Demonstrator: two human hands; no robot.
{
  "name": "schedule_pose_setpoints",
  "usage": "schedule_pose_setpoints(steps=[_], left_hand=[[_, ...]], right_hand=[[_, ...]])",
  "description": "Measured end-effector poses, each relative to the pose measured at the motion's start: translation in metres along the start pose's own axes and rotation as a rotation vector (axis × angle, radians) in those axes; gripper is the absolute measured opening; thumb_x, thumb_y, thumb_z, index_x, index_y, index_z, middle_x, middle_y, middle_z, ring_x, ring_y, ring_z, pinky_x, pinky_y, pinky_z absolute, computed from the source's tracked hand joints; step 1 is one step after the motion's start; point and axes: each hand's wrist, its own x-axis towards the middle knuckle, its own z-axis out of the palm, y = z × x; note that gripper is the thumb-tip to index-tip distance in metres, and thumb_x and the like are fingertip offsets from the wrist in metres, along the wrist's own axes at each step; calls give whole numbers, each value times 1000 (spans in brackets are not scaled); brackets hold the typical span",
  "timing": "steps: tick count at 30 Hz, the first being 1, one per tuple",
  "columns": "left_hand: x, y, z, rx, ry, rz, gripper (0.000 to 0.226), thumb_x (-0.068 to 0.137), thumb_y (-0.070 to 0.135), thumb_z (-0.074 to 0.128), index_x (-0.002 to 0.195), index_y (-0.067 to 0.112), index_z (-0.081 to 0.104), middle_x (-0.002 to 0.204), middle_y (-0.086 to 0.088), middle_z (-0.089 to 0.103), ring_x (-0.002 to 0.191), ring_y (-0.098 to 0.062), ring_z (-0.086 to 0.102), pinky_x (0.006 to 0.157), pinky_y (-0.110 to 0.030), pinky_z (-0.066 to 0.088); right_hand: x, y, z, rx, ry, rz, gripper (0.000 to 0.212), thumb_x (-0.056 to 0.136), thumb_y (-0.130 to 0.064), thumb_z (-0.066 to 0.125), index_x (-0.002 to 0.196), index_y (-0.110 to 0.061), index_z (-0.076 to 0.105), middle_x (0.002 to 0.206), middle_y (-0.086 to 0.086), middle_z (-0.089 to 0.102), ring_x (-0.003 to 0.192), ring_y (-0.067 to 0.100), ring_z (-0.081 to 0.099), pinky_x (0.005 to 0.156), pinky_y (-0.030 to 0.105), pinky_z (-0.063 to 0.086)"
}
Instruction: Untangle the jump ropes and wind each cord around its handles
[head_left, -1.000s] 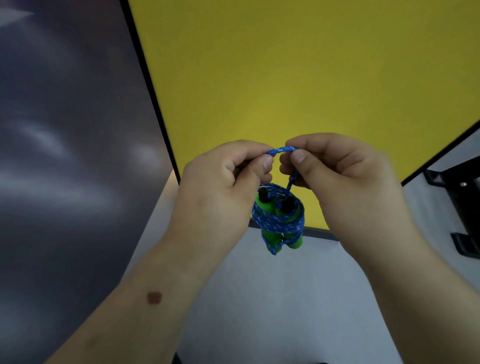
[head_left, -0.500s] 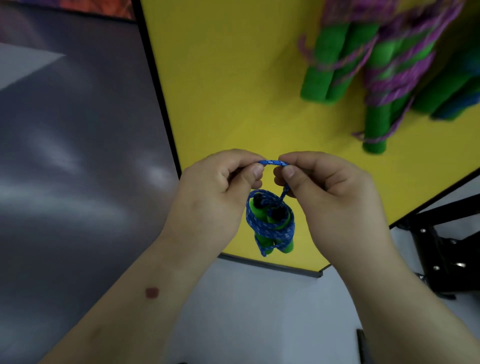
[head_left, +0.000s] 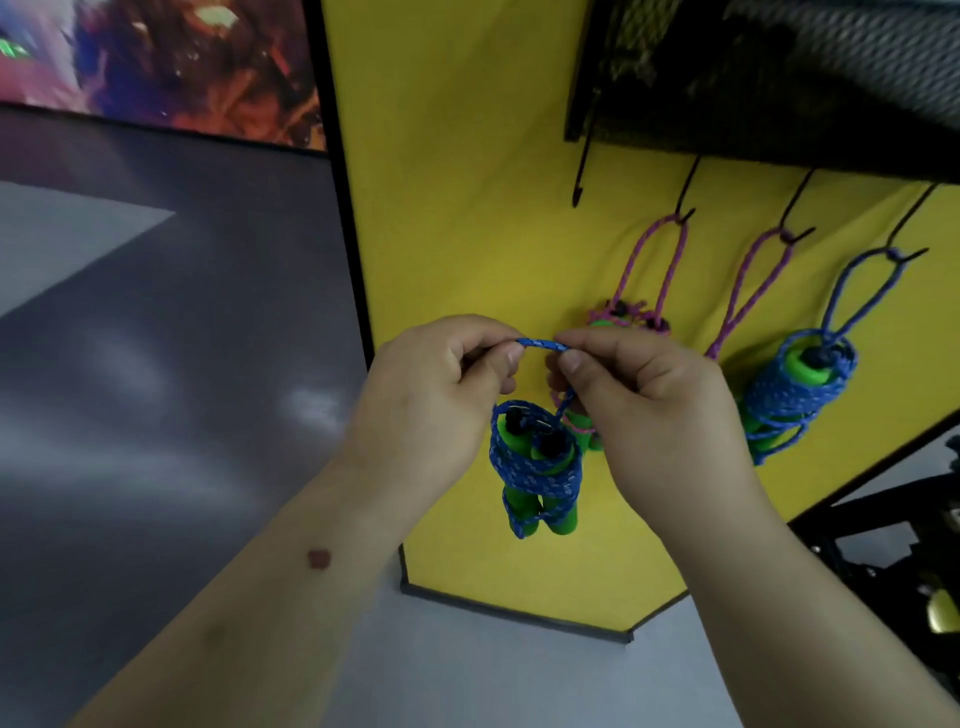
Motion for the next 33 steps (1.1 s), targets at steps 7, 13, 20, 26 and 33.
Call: schedule_pose_setpoints(steps=[7, 13, 20, 26, 33], left_hand=[[45, 33, -7, -58, 56, 3, 13, 98, 27, 61, 99, 29, 74, 79, 11, 73, 77, 6, 67, 59, -5, 42], [84, 49, -2, -28, 61, 18, 14, 98, 27, 59, 91, 29, 71, 78, 7, 73, 74, 1, 67, 59, -12, 43], [105, 53, 3, 12, 40, -22, 15, 98, 29, 58, 89, 25, 68, 78, 5, 74, 74, -4, 67, 51, -14, 39], [111, 39, 10, -23, 3, -109, 16, 98, 31, 59, 98, 24, 73, 78, 5, 75, 78, -9, 68, 65, -27, 49], [102, 39, 17, 28, 60, -90, 18, 98, 29, 59, 103, 24, 75, 89, 8, 75, 84, -8, 66, 72, -29, 51]], right_hand=[[42, -39, -11, -17, 48, -62, 16, 97, -19, 64, 106, -26, 75, 87, -10, 75, 85, 0, 70, 76, 19, 57], [79, -46, -17, -116, 115, -75, 15, 97, -25, 62, 95, -32, 76, 84, -11, 75, 82, 4, 70, 76, 38, 59], [102, -35, -16, -243, 158, -39, 21, 97, -30, 60, 84, -22, 74, 79, -5, 72, 73, 15, 66, 68, 41, 56], [109, -26, -11, -392, 72, -119, 21, 95, -28, 56, 105, -35, 74, 88, -10, 72, 82, 14, 66, 73, 37, 56], [106, -32, -15, -621, 0, -149, 17, 96, -30, 56, 102, -28, 73, 91, -1, 73, 83, 22, 67, 71, 39, 56]])
